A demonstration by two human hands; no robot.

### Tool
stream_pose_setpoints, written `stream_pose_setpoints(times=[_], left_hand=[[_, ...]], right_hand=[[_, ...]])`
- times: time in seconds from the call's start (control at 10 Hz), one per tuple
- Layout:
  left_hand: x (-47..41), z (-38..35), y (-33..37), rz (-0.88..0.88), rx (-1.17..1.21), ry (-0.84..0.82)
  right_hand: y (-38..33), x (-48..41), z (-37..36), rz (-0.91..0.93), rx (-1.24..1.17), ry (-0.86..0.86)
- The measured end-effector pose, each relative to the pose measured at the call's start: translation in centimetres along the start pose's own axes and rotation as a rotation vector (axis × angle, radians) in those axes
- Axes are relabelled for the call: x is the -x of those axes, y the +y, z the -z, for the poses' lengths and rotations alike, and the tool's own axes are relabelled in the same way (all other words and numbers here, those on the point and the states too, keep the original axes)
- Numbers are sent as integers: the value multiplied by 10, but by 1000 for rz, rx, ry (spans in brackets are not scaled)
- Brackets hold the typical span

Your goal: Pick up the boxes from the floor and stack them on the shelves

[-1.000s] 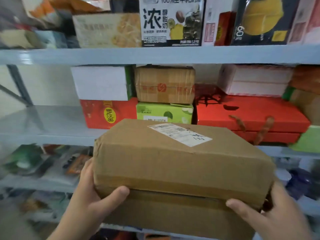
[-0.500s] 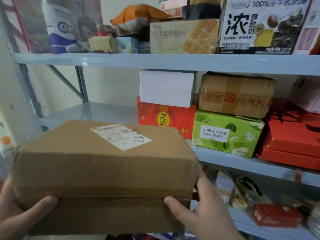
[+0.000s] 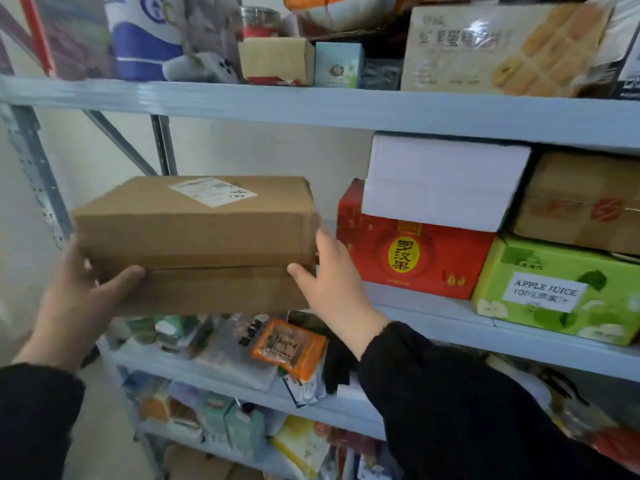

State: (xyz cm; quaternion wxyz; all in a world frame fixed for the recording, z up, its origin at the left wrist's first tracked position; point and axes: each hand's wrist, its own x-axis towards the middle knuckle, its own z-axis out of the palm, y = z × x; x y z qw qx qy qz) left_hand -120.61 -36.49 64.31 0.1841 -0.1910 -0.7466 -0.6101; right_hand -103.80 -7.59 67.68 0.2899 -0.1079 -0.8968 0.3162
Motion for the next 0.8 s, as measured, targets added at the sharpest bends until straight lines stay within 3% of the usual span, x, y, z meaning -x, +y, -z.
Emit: stream_pose_setpoints(times=[0.2,0.4,0.6,0.7,0.8], left_hand=[[-55,-71,5,50,-328,-152],[-73,-117,6,-89,-506,-262],[-94,-133,0,-47,-542,-307],[-101,-130,0,7,-575,-339],[-81,-134,7,-120,-684,-228]], right_hand=[[23,-40,-21,-204,196,-81],[41,-47,-20,-200,160,-14],[57,-47,-19,-284,184,-195],[58,-23,-8,-245,126,-175],[67,37,19,-218,18,-89]])
